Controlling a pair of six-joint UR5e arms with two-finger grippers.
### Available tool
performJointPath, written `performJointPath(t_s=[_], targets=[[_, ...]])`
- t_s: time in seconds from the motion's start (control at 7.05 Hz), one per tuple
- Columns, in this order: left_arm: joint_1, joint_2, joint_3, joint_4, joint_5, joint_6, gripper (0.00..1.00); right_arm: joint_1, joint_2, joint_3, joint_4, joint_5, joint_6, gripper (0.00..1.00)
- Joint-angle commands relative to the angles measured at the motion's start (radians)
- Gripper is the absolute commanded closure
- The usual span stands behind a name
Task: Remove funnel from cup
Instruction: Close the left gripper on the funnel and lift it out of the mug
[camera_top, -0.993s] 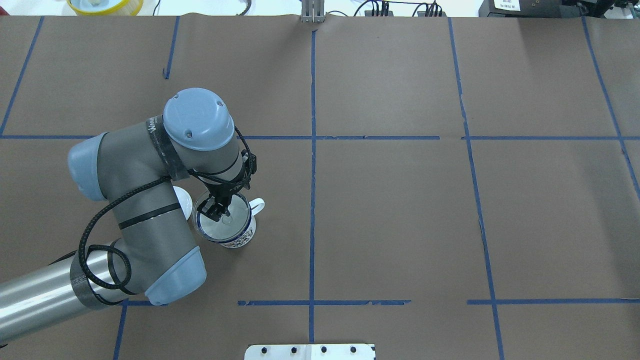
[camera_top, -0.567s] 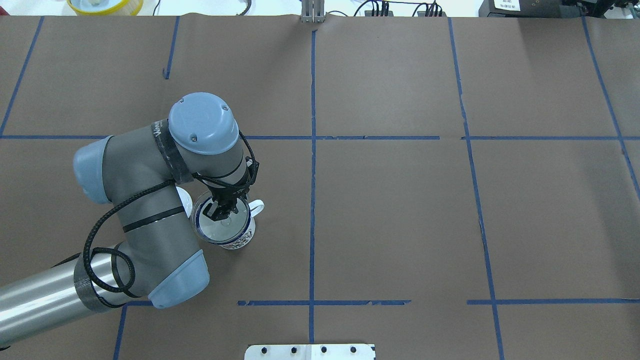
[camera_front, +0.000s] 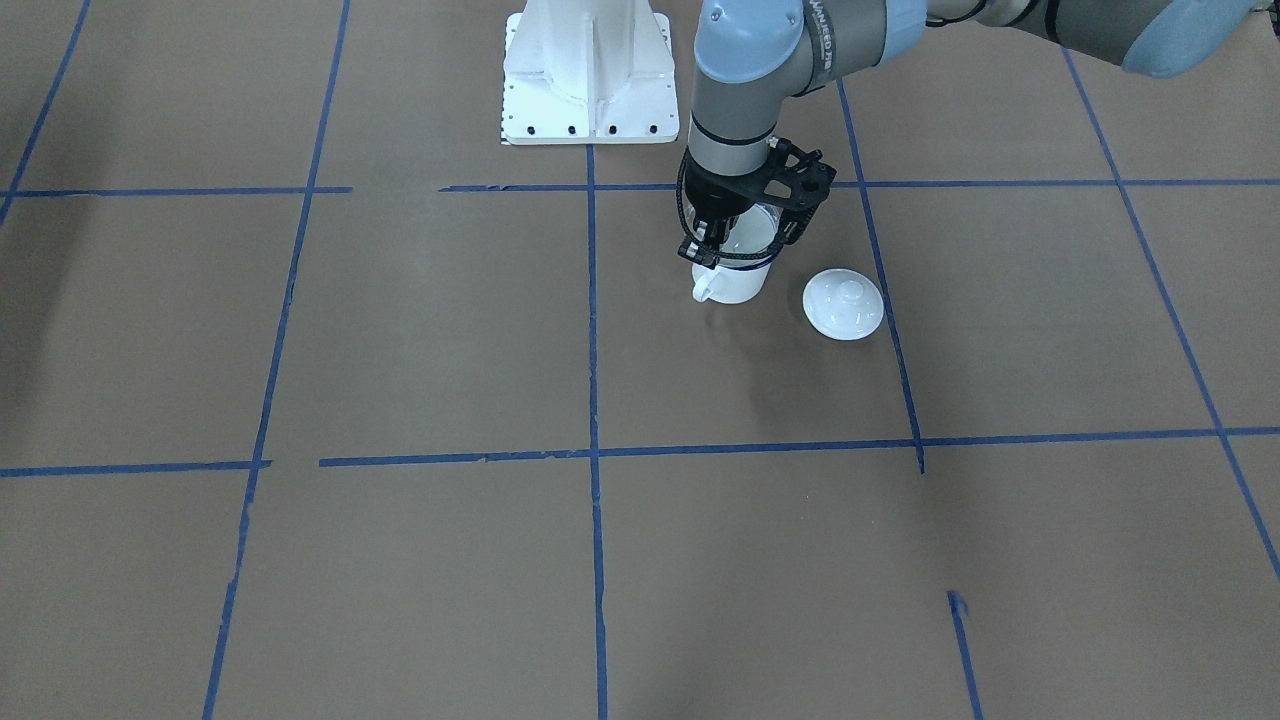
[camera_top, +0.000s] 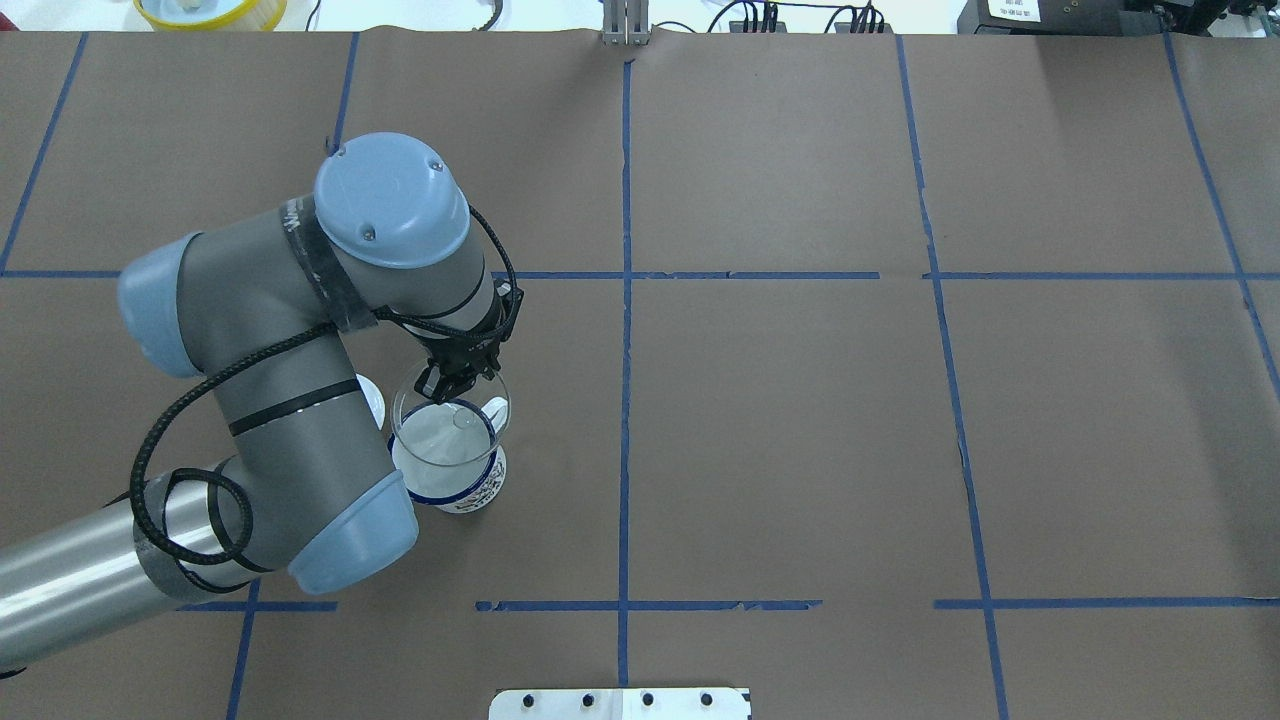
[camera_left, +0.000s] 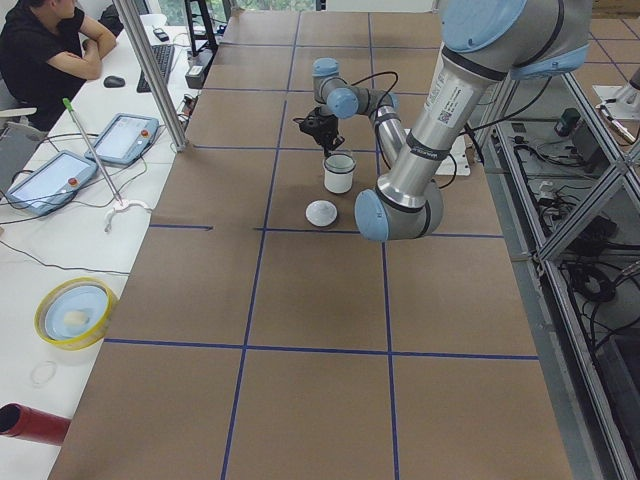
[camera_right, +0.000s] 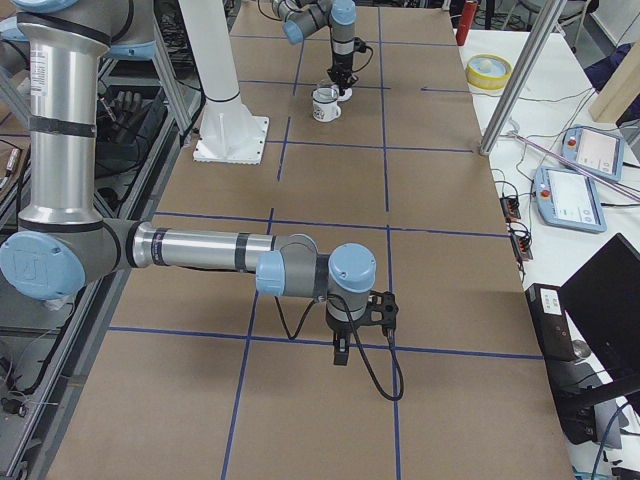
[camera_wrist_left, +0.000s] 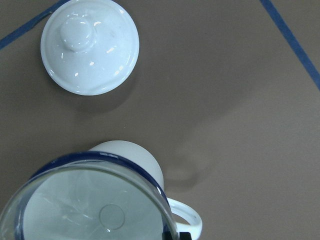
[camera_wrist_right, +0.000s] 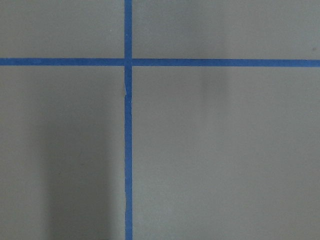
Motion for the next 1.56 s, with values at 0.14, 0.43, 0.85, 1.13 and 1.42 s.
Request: performJointPath(t_s=[0.14, 0.43, 0.85, 1.13, 1.42], targets=[[-0.107, -0.025, -0.056, -0.078, 0.105, -0.008, 1.00, 0.000, 0.000, 0.000, 0.000, 0.000, 0.000, 0.00], [-0.193, 0.052, -0.045, -0.336, 0.109, -0.014, 1.00, 0.000, 0.000, 0.000, 0.000, 0.000, 0.000, 0.00], [-0.271, 0.177, 0.229, -0.993, 0.194, -0.052, 1.00, 0.000, 0.000, -0.001, 0.000, 0.000, 0.000, 0.00], [-0.259, 0.171, 0.481, -1.342, 0.310, -0.107, 1.00, 0.000, 0.000, 0.000, 0.000, 0.000, 0.000, 0.00], [-0.230, 0.136, 0.654, -1.525, 0.397, -0.106, 1.00, 0.000, 0.000, 0.000, 0.000, 0.000, 0.000, 0.00]])
